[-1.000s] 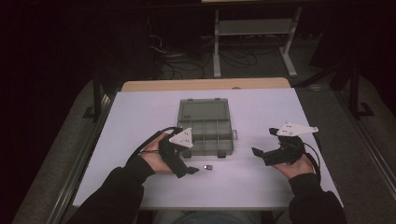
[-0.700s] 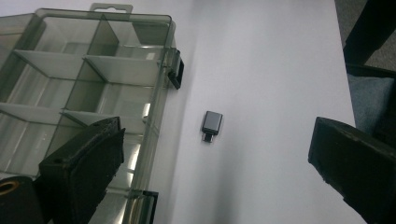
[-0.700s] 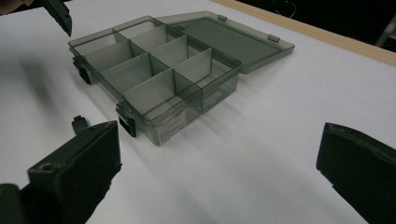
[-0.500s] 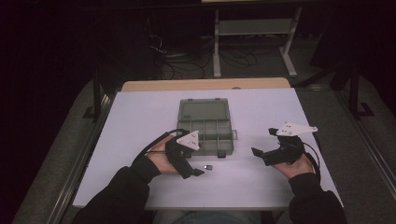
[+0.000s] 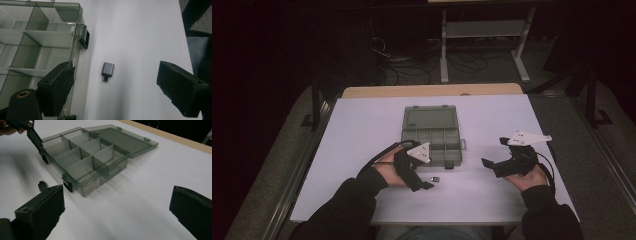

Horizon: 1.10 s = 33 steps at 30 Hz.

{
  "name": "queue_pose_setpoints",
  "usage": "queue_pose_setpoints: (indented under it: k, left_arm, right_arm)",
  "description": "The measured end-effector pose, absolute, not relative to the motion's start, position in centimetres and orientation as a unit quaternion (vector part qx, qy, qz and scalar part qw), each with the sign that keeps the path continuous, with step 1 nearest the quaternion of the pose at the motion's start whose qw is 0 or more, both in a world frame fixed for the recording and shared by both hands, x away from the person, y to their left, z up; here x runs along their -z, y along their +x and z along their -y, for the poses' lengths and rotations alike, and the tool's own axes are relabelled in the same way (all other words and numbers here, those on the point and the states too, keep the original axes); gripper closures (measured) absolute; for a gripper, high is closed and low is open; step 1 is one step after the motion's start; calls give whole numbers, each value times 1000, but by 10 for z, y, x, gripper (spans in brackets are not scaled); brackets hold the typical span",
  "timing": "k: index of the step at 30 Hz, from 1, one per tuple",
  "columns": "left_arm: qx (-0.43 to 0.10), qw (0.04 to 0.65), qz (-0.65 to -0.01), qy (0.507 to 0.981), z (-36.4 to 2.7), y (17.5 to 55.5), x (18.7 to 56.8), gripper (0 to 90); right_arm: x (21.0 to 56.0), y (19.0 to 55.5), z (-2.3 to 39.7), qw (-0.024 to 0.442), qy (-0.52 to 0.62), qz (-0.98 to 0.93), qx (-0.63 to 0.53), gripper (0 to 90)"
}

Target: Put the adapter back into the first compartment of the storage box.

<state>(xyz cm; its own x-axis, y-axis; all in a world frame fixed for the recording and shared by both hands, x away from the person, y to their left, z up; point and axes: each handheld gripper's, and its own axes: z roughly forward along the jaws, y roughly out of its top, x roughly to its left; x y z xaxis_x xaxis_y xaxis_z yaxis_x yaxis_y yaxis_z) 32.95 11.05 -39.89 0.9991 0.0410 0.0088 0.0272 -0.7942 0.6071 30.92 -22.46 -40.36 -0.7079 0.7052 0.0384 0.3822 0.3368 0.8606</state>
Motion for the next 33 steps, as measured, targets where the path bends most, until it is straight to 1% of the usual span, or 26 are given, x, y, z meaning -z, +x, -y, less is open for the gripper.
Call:
queue_pose_setpoints:
  k: [6,14,19,33]
  left_arm:
    - [-7,312,-13,950,-106,332,404,172]
    - [-4,301,-2,954,-98,331,410,233]
    - [-1,292,-2,956,-95,332,415,308]
    - [5,275,3,961,-87,335,426,434]
  right_arm:
    - [403,309,224,175,338,-800,-464,0]
    - [403,309,224,174,337,-800,-464,0]
    - [403,309,224,175,337,-800,-464,0]
    - [403,309,224,175,335,-801,-465,0]
